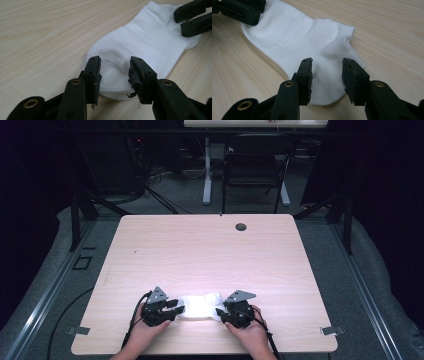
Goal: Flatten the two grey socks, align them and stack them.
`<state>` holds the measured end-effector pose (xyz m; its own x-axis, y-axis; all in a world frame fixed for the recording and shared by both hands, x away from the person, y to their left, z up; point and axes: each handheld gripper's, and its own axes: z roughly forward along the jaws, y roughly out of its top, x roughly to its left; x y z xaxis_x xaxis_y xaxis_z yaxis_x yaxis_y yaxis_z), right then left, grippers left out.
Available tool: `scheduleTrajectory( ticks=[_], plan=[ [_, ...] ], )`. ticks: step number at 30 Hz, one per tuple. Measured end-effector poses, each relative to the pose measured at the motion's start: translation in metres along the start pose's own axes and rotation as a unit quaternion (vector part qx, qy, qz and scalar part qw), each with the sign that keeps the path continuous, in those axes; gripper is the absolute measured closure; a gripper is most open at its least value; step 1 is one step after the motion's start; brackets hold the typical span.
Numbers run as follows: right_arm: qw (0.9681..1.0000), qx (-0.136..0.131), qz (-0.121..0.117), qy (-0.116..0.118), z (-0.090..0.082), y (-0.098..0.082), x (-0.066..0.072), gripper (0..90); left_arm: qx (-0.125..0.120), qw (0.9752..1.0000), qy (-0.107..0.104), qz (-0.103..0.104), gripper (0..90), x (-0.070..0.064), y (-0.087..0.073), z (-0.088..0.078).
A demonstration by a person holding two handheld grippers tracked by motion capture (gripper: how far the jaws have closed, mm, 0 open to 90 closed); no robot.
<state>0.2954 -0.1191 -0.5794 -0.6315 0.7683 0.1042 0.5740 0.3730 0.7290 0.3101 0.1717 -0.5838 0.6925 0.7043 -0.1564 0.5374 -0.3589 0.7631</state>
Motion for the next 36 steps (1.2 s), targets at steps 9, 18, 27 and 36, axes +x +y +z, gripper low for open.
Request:
scheduleTrajectory(
  ticks=[9,18,27,36],
  plan=[
    [0.9997,-0.021,-0.006,0.007,-0.011,0.004,0.001,55.1,-0.019,0.9997,0.004,-0.013,52.4,0.001,0.004,-0.009],
    [0.9989,-0.047,-0.010,-0.002,-0.026,0.005,-0.005,52.5,-0.028,0.9995,0.014,-0.004,51.9,0.004,0.007,-0.018],
    [0.9977,-0.062,-0.003,-0.024,-0.045,0.002,-0.020,50.5,-0.045,0.9985,0.030,-0.008,51.4,0.015,0.007,-0.033],
    [0.9969,-0.067,0.017,-0.038,-0.056,-0.003,-0.037,50.4,-0.047,0.9984,0.026,-0.017,57.1,0.025,0.004,-0.046]
  ],
)
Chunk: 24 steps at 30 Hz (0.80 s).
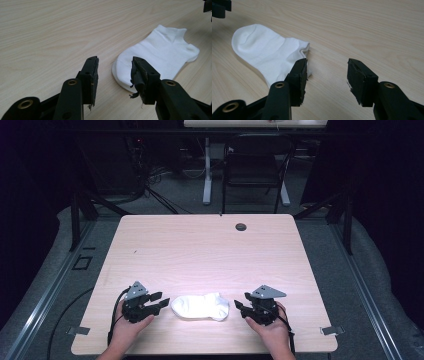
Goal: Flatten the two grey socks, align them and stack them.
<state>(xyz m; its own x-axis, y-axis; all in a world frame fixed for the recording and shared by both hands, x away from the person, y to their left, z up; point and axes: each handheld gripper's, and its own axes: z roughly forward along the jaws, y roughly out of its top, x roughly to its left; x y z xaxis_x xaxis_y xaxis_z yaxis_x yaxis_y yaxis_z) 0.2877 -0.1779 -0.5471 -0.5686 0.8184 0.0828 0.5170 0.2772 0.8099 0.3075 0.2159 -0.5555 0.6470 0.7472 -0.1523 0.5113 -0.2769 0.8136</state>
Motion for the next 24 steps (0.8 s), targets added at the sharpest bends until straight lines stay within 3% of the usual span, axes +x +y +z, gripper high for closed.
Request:
scheduleTrajectory(
  ticks=[6,10,12,21,24],
  plan=[
    [0.9999,0.010,-0.003,-0.014,0.007,-0.008,-0.007,51.1,0.012,0.9998,0.016,-0.009,57.7,0.011,-0.002,0.002],
    [0.9995,0.018,0.017,-0.018,0.012,-0.014,-0.013,51.7,0.021,0.9981,0.029,-0.051,55.1,0.025,-0.007,0.007],
    [0.9994,0.021,0.020,-0.018,0.014,-0.015,-0.014,52.0,0.026,0.9976,0.032,-0.055,55.1,0.027,-0.008,0.010],
    [0.9993,0.030,0.019,-0.009,0.022,-0.016,-0.012,52.0,0.040,0.9974,0.040,-0.045,54.9,0.026,-0.009,0.021],
    [0.9993,0.032,0.017,-0.008,0.025,-0.017,-0.010,51.9,0.046,0.9969,0.055,-0.033,50.3,0.025,-0.009,0.023]
  ],
)
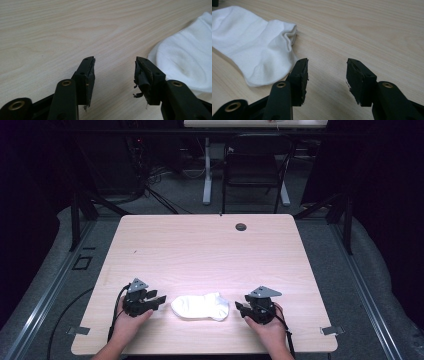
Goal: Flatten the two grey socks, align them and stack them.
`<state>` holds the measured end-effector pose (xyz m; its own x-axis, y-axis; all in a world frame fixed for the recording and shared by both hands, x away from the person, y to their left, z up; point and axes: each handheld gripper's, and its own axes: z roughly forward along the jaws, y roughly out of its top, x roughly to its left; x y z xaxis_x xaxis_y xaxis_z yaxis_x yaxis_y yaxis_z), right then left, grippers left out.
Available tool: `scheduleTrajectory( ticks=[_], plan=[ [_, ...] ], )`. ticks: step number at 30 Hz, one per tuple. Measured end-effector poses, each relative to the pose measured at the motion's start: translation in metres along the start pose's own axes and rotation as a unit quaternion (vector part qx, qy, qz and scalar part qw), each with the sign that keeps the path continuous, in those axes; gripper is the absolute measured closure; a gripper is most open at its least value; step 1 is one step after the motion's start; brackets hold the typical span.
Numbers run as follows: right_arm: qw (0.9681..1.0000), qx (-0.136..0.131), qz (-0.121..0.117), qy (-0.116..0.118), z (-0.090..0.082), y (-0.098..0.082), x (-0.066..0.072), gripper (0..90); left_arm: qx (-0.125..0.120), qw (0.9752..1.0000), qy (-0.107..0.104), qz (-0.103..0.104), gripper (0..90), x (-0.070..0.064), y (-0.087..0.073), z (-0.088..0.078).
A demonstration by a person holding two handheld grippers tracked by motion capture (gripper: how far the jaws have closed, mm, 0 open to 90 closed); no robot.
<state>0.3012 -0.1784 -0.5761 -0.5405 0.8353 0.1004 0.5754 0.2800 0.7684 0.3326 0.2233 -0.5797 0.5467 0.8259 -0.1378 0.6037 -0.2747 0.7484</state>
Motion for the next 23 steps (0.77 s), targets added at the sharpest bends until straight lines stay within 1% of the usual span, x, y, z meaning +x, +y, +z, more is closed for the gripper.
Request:
scheduleTrajectory(
  ticks=[2,3,4,6,7,11,12,14,16,17,18,20,21,23],
  plan=[
    [0.9998,0.013,-0.006,-0.011,0.0008,-0.0003,-0.0009,52.0,0.002,0.9999,0.013,0.010,49.5,0.0003,-0.0003,-0.0010],
    [0.9998,0.005,-0.003,-0.019,0.0011,-0.0005,-0.0013,51.9,0.003,0.9997,0.020,0.014,49.4,0.0002,-0.0004,-0.0015],
    [0.9998,0.005,-0.003,-0.019,0.0011,-0.0005,-0.0013,51.9,0.004,0.9996,0.023,0.018,49.4,0.0003,-0.0005,-0.0015],
    [0.9995,0.008,-0.007,-0.028,-0.0016,0.0007,-0.0026,51.8,0.008,0.9991,0.028,0.032,49.4,-0.0002,-0.0005,-0.0018],
    [0.9995,0.005,-0.005,-0.031,-0.0022,0.0003,-0.0025,51.8,0.010,0.9989,0.028,0.035,49.4,-0.0012,-0.0009,-0.0026],
    [0.9995,0.000,-0.009,-0.030,-0.0063,0.0008,-0.0020,51.8,0.007,0.9983,0.033,0.048,49.4,-0.0052,-0.0019,-0.0046],
    [0.9995,0.001,-0.009,-0.029,-0.0070,0.0015,-0.0018,51.8,0.009,0.9980,0.033,0.053,49.4,-0.0057,-0.0012,-0.0050],
    [0.9996,-0.007,-0.006,-0.025,-0.0057,0.0022,-0.0026,51.8,0.006,0.9979,0.031,0.057,49.1,-0.0059,0.0004,-0.0044],
    [0.9997,0.003,-0.009,-0.023,-0.0037,0.0021,-0.0053,51.7,0.004,0.9981,0.033,0.053,48.0,-0.0052,0.0006,-0.0034],
    [0.9997,0.005,-0.006,-0.022,-0.0027,0.0014,-0.0061,51.8,0.006,0.9980,0.035,0.052,47.9,-0.0043,0.0008,-0.0030],
    [0.9997,0.009,-0.003,-0.025,-0.0014,0.0006,-0.0075,51.8,0.003,0.9980,0.039,0.049,47.7,-0.0036,0.0009,-0.0022],
    [0.9996,0.009,-0.001,-0.027,0.0005,-0.0003,-0.0094,51.5,-0.001,0.9985,0.037,0.040,46.5,-0.0016,0.0016,-0.0018],
    [0.9995,0.008,0.000,-0.032,0.0003,-0.0004,-0.0098,50.4,-0.002,0.9986,0.038,0.037,45.5,-0.0012,0.0017,-0.0018],
    [0.9994,0.008,0.001,-0.033,0.0002,-0.0007,-0.0099,50.2,0.000,0.9984,0.040,0.039,45.5,-0.0006,0.0015,-0.0025]
  ],
)
